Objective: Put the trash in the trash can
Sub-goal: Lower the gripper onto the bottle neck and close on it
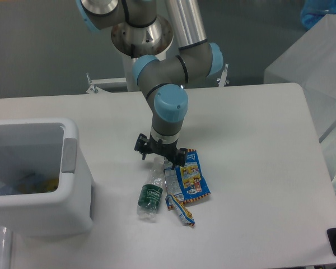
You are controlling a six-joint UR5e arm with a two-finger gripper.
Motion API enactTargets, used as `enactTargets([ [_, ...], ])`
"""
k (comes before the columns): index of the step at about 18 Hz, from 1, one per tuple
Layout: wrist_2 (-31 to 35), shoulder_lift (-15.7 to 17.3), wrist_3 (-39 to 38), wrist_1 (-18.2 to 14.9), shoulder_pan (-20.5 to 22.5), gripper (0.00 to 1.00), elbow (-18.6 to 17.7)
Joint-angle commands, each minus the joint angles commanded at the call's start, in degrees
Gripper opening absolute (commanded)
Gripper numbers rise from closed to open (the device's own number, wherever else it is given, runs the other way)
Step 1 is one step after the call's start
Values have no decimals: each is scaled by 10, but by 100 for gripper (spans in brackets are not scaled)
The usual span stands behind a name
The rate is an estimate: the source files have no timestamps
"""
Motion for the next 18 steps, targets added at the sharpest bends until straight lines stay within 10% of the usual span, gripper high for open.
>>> enactTargets([
  [18,12,3,2,-1,-2,45,-1],
])
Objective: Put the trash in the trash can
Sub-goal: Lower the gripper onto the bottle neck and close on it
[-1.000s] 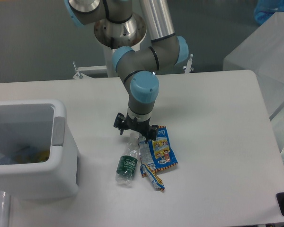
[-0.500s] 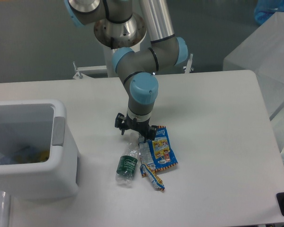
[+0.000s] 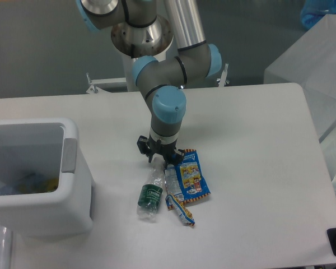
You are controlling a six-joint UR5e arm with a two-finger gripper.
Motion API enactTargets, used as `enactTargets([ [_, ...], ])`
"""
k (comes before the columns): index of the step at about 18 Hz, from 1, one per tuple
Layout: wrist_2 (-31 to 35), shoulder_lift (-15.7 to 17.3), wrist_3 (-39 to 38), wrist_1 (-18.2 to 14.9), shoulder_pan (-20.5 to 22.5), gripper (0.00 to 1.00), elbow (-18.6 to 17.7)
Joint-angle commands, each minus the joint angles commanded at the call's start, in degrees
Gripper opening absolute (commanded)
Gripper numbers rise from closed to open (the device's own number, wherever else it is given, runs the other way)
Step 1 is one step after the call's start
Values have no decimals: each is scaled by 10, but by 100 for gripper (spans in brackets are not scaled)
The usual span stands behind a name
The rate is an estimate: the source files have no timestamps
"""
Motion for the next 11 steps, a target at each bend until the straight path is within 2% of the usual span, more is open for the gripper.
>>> enactTargets([
  [11,-1,10,3,-2,5,42,13],
])
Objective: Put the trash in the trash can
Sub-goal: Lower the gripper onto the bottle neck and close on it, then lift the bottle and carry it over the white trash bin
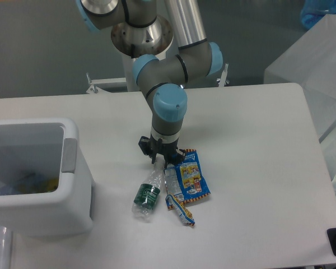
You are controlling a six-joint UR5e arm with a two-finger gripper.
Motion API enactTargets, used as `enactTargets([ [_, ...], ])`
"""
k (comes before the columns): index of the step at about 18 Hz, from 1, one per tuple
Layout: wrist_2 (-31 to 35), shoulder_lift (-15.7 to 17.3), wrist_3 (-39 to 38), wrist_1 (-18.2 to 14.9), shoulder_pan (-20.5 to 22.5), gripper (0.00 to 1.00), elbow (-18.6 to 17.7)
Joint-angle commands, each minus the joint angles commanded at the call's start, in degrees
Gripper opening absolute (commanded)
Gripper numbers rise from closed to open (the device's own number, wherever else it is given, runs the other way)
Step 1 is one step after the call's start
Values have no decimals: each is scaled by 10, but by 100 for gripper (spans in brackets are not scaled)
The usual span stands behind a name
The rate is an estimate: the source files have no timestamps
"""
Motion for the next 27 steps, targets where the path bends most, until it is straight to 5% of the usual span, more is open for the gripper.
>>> enactTargets([
  [7,-5,21,23,-1,14,40,22],
  [18,-169,76,-99,-1,68,41,177],
  [27,-169,138,-173,0,-1,41,214],
])
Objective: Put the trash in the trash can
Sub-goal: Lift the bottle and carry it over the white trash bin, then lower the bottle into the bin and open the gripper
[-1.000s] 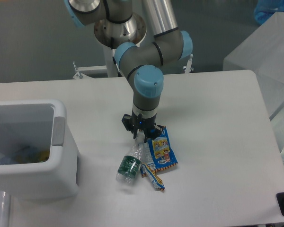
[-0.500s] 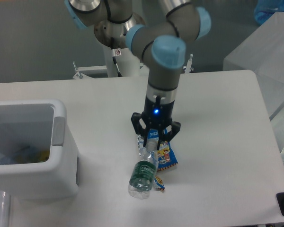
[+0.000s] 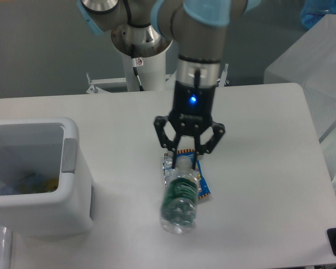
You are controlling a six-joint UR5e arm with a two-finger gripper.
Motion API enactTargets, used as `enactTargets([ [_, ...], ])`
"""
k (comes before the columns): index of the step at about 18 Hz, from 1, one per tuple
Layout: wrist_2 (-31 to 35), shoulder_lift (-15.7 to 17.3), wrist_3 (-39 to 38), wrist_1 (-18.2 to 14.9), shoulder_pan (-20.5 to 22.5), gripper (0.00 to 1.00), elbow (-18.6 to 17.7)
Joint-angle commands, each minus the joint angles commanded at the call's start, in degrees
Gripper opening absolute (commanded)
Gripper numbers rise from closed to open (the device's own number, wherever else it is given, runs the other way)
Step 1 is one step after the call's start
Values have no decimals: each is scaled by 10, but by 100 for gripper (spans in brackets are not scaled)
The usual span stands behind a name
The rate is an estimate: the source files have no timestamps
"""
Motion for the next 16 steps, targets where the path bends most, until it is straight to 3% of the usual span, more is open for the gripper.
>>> enactTargets([
  [6,0,30,-40,0,-70,41,5],
  [9,1,28,-43,0,-115,44,1],
  [16,1,14,-45,-1,-166,44,-13],
])
